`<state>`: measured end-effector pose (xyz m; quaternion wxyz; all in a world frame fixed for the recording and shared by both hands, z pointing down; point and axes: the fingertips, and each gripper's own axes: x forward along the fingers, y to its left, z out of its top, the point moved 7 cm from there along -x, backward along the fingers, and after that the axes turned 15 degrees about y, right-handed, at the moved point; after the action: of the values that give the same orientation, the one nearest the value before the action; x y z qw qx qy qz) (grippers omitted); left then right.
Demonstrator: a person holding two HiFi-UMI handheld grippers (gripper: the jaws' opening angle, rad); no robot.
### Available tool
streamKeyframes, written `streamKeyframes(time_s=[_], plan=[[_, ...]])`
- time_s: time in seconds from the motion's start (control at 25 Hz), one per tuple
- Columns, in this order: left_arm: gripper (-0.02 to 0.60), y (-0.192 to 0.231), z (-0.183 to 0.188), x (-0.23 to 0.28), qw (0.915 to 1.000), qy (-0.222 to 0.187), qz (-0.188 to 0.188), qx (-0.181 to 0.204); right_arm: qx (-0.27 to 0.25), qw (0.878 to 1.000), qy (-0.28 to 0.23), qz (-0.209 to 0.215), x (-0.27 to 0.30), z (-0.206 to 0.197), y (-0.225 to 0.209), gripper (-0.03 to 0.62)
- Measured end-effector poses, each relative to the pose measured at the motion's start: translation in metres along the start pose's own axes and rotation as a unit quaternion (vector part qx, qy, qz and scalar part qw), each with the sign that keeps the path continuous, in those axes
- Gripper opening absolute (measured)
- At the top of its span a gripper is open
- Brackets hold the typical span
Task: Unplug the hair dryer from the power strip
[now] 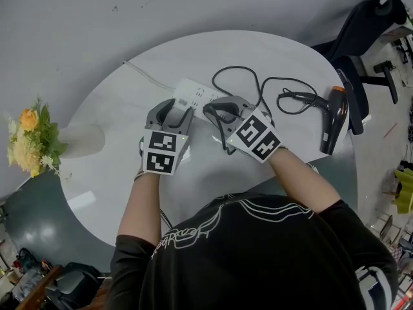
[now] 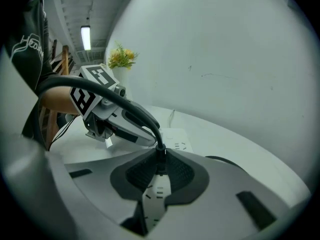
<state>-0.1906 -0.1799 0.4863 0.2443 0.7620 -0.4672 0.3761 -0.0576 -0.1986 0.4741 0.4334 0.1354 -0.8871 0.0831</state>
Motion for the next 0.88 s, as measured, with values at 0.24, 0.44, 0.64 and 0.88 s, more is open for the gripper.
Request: streamKeyframes(time_s=[0.24,0.44,0.64,0.88], plan=[[0.196,0.0004,0.0018,0.0004,0.9999,0.015,-0.001,0.000,0.001,1.000,0.005,0.002,0.0007,0.0004,0.0002,0.034],[0.195,-0.0001,0.0032,0.0015,0.9998,0.022,0.002,-0.002,-0.003,1.000,0.006,-0.010,0.0002,0.0006,0.0014,0.034],[0.195,0.0002,0.0056,0.0021,0.9993,0.037,0.006,-0.008,-0.023,0.999,0.009,-0.028,-0.0001,0.0016,0.0047,0.032],[0.193,0.0002,0.0052,0.0019,0.9993,0.036,0.005,-0.006,-0.025,0.999,0.012,-0.022,-0.0005,0.0014,0.0051,0.032]])
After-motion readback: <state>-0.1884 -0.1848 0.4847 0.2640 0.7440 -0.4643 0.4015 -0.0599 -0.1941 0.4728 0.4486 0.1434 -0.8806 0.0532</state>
